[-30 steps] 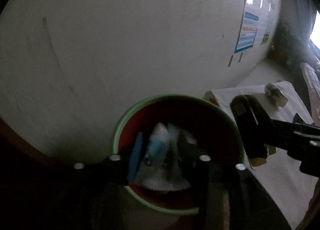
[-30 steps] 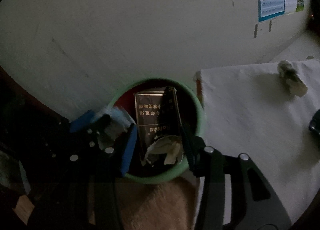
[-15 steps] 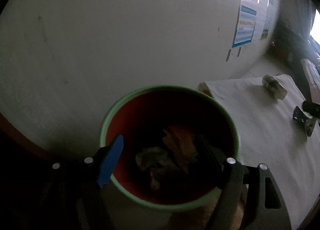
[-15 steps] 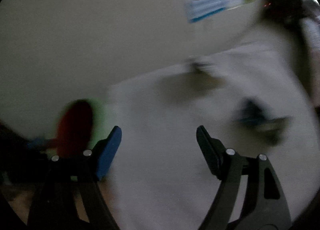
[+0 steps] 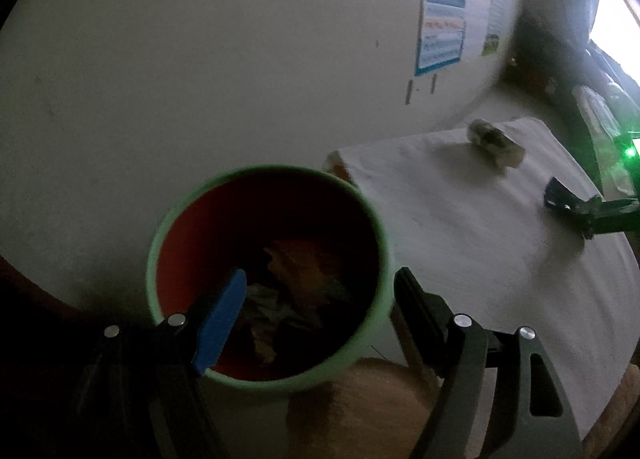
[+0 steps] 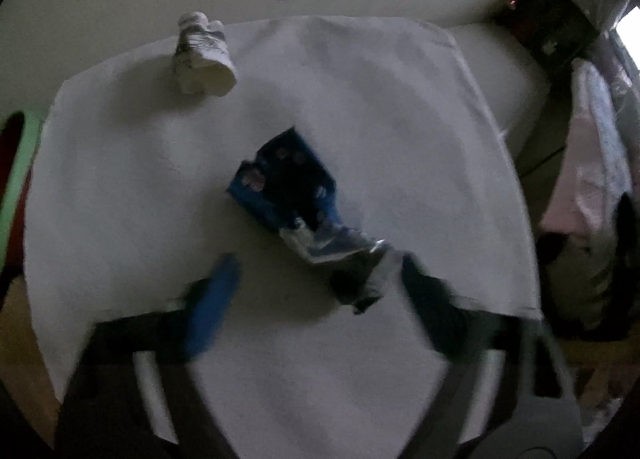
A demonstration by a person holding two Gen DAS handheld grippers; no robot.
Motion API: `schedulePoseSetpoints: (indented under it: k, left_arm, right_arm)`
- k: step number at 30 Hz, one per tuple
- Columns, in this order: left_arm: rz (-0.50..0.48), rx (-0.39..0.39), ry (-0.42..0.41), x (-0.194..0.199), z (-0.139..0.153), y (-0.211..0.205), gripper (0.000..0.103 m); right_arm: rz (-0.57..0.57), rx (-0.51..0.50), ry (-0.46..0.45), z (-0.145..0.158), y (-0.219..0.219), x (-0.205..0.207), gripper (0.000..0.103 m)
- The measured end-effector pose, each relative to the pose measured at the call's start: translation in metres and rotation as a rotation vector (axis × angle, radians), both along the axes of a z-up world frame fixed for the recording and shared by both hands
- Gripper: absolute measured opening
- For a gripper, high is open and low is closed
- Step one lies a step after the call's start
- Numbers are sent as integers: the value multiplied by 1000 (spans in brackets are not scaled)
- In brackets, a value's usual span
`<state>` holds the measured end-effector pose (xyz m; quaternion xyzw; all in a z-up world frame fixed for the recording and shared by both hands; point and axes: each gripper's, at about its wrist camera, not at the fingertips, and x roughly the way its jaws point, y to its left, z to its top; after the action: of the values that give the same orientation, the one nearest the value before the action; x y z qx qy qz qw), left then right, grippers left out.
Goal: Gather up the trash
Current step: 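Grasp the dark blue wrapper with the right gripper, then grasp the white patterned paper cup with the left gripper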
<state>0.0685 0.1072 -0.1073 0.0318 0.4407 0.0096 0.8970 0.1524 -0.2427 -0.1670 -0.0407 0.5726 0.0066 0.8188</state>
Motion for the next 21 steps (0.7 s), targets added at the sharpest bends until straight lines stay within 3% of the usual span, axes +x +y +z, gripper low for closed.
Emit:
schedulePoseSetpoints:
  k: [1, 5, 9, 16, 21]
  left_arm:
    - [-8, -3, 6, 0, 0, -5, 73]
    - [-49, -24, 16, 6, 3, -30, 73]
    - [-113, -60, -4, 27, 9, -72, 73]
    - [-231, -59, -29, 88, -2, -172, 73]
    - [-226, -65, -58, 144, -1, -224, 73]
  right_arm:
    - [-9, 32, -15, 0, -2, -3, 38]
    - [-42, 165, -128, 13, 1, -32, 23]
    - [-76, 267, -204, 29, 5, -91, 23]
    - [-123, 233, -239, 3, 35, -208, 23]
    - [-139, 254, -288, 7, 23, -207, 23]
